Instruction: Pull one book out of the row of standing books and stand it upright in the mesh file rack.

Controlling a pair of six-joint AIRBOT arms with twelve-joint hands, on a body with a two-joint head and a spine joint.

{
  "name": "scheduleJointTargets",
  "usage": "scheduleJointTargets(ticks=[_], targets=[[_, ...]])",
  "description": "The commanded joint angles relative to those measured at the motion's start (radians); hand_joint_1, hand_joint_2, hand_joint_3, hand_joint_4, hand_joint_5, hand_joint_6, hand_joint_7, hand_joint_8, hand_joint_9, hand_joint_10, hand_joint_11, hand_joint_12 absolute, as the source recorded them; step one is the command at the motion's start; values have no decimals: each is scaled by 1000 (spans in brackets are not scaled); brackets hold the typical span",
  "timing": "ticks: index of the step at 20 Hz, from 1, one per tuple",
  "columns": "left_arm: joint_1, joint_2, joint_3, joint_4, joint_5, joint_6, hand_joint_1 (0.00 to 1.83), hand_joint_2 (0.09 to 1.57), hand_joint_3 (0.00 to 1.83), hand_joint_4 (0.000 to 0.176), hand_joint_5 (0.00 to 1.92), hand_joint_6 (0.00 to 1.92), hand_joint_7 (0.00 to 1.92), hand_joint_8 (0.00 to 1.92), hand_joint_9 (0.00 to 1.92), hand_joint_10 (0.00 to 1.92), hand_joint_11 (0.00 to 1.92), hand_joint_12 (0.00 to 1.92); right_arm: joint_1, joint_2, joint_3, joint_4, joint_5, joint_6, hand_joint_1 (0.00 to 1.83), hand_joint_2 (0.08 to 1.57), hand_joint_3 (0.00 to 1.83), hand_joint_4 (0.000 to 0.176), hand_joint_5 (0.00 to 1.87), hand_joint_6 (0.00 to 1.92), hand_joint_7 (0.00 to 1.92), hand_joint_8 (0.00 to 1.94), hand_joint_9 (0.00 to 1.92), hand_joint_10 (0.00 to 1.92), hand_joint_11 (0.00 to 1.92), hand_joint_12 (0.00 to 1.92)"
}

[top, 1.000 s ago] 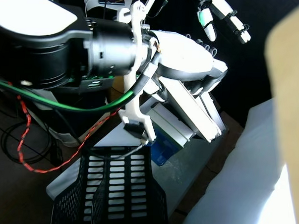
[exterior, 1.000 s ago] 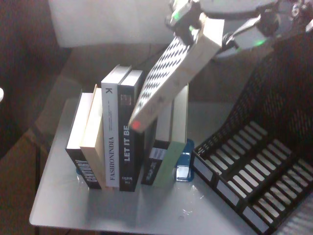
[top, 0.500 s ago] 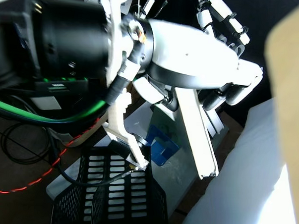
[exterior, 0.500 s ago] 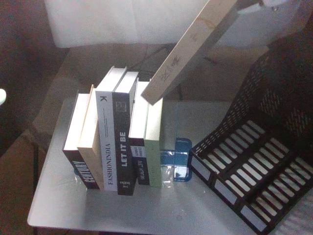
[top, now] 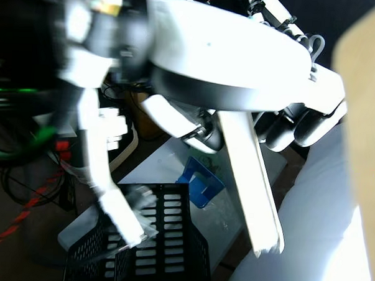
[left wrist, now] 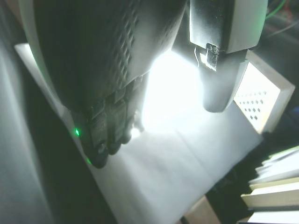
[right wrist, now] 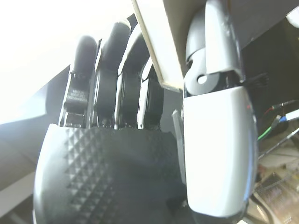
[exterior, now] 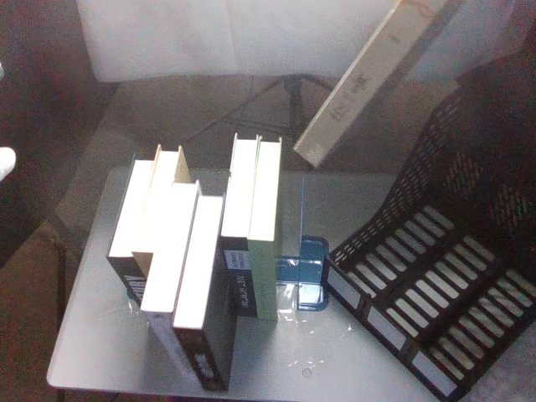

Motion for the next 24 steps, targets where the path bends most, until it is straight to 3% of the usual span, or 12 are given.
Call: scheduleJointTargets(ticks=[1, 3, 4, 5, 6, 9, 10, 12, 17, 19, 21, 24], targets=[[-8, 0, 9, -17, -112, 0, 561, 1408, 1, 37, 58, 2, 0, 0, 0, 0, 0, 0, 22, 25, -10, 23, -11, -8, 1347, 1200, 1, 0, 801, 1196, 865, 1277, 672, 1511, 103, 1919], [-8, 0, 7, -17, -113, -1, 543, 1411, 2, 39, 46, 1, 0, 0, 0, 0, 0, 0, 22, 42, -25, -28, -20, 24, 1354, 1188, 0, 0, 778, 1226, 902, 1193, 728, 1469, 116, 1916], [-8, 2, 5, -17, -113, -2, 527, 1414, 3, 38, 35, 1, 0, 0, 0, 0, 0, 0, 23, 46, -28, -51, -24, 42, 1349, 1200, 3, 0, 767, 1251, 887, 1234, 671, 1518, 22, 1920], [-8, 3, 3, -17, -113, -2, 523, 1416, 4, 44, 30, 0, 0, 0, 0, 0, 0, 0, 23, 51, -31, -65, -24, 56, 1348, 1206, 4, 0, 762, 1222, 867, 1272, 670, 1556, 82, 1921], [-8, 3, 2, -17, -113, -2, 541, 1417, 4, 31, 40, 4, 0, 0, 0, 0, 0, 0, 23, 55, -36, -90, -24, 78, 1349, 1206, 3, 0, 750, 1243, 873, 1256, 676, 1557, 93, 1921], [-8, 3, -2, -15, -112, -2, 587, 1404, 0, 37, 47, 6, 0, 0, 0, 0, 0, 0, 36, 68, -58, -319, -24, 249, 1353, 1198, 0, 0, 769, 1246, 858, 1240, 726, 1502, 222, 1919], [-8, 4, -5, -15, -113, -2, 644, 1397, 0, 15, 61, 9, 0, 0, 0, 0, 0, 0, 36, 69, -62, -364, -24, 284, 1352, 1198, 0, 0, 766, 1281, 869, 1213, 717, 1491, 181, 1921], [-8, 6, -11, -16, -119, -2, 811, 1365, 0, 0, 95, 15, 0, 0, 0, 0, 0, 0, 24, 70, -64, -442, -20, 359, 1352, 1197, 0, 0, 787, 1230, 845, 1210, 730, 1543, 371, 1921], [-9, 6, -17, -15, -112, -1, 761, 1359, 0, 0, 103, 1, 13, 1, 0, 0, 8, 4, -54, 56, -57, -452, -19, 371, 1338, 1231, 6, 0, 751, 1281, 769, 1360, 643, 1621, 351, 1921], [-9, 5, -21, -18, -115, -1, 731, 1360, 0, 28, 88, 0, 0, 0, 0, 0, 1, 0, -82, 42, -48, -442, -19, 372, 1338, 1234, 1, 0, 760, 1254, 755, 1382, 643, 1638, 386, 1921], [-9, 3, -22, -19, -117, 0, 711, 1365, 2, 10, 99, 4, 14, 4, 0, 0, 0, 0, -115, 18, -34, -438, -24, 372, 1350, 1213, 0, 0, 758, 1237, 797, 1290, 735, 1567, 547, 1829], [-8, 2, -25, -21, -121, 0, 661, 1369, 3, 14, 105, 5, 24, 6, 0, 0, 0, 0, -158, -16, -18, -437, -40, 372, 1359, 1191, 0, 0, 760, 1172, 840, 1209, 814, 1518, 624, 1777]])
